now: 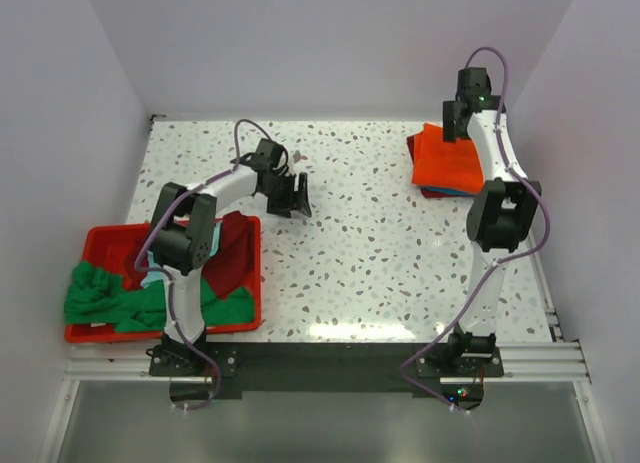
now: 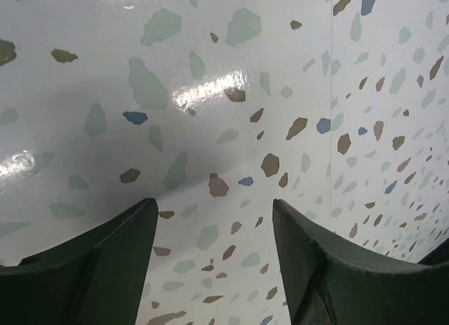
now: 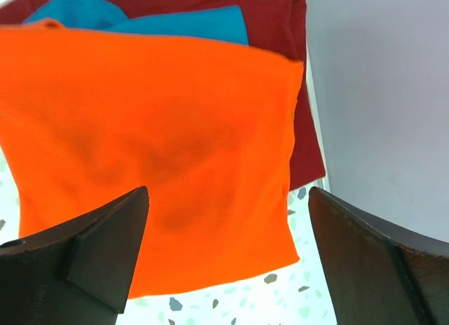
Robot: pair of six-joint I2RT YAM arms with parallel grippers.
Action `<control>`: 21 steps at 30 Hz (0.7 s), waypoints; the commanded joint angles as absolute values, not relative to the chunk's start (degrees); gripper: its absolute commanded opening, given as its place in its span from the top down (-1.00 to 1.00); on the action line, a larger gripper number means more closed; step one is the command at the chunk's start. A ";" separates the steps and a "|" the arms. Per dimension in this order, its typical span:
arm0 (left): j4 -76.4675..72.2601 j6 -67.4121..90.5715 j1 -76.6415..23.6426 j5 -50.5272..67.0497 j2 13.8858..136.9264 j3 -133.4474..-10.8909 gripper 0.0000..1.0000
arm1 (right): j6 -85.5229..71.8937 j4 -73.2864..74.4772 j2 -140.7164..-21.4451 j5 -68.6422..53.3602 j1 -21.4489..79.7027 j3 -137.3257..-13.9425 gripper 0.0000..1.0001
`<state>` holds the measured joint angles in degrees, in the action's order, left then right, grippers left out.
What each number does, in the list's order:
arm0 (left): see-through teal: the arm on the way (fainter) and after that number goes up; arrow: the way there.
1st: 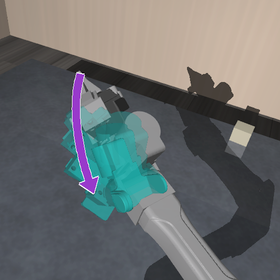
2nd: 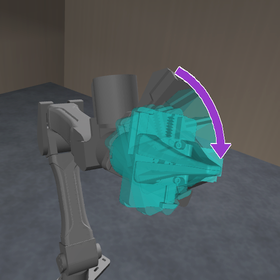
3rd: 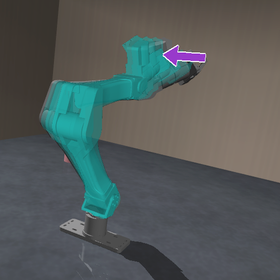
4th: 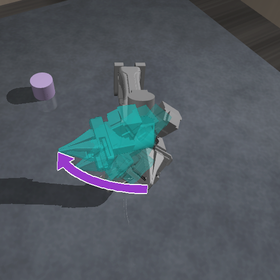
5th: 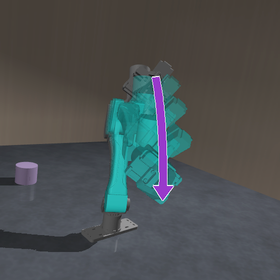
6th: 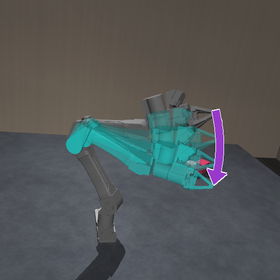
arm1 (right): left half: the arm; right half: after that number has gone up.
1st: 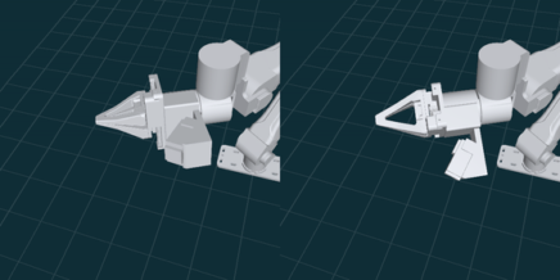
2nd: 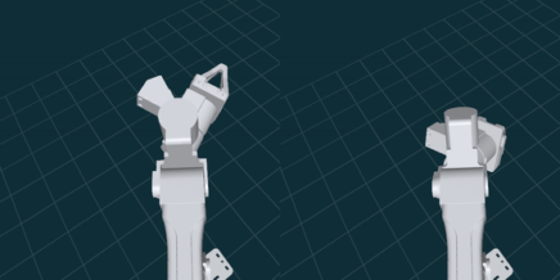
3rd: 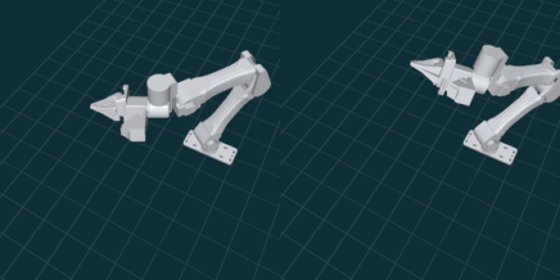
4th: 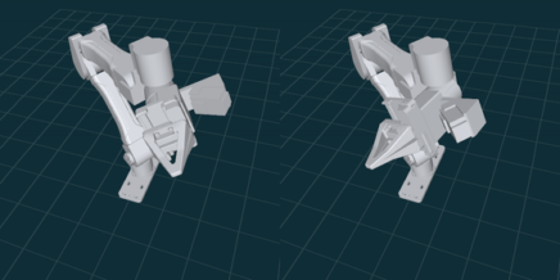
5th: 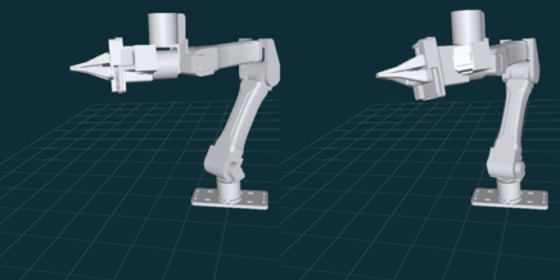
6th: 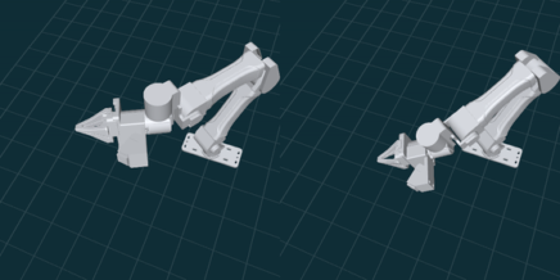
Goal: Fold and stack the t-shirts
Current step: Neatly place the folded tshirt to the corner, then reset both grippers
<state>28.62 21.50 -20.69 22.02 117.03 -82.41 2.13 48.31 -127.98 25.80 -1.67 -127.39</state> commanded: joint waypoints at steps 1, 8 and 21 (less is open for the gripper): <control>26.20 22.23 -20.65 19.78 110.49 -81.39 -0.43 | 0.44 42.46 -120.25 27.78 -1.67 -121.14 -0.97; 23.73 21.19 -22.41 16.35 105.03 -84.36 -0.43 | -3.86 39.03 -106.11 23.03 -0.79 -108.12 -0.98; 18.90 18.11 -24.70 -3.06 85.63 -81.13 -0.55 | -14.49 39.99 -84.74 18.46 12.56 -87.91 -0.98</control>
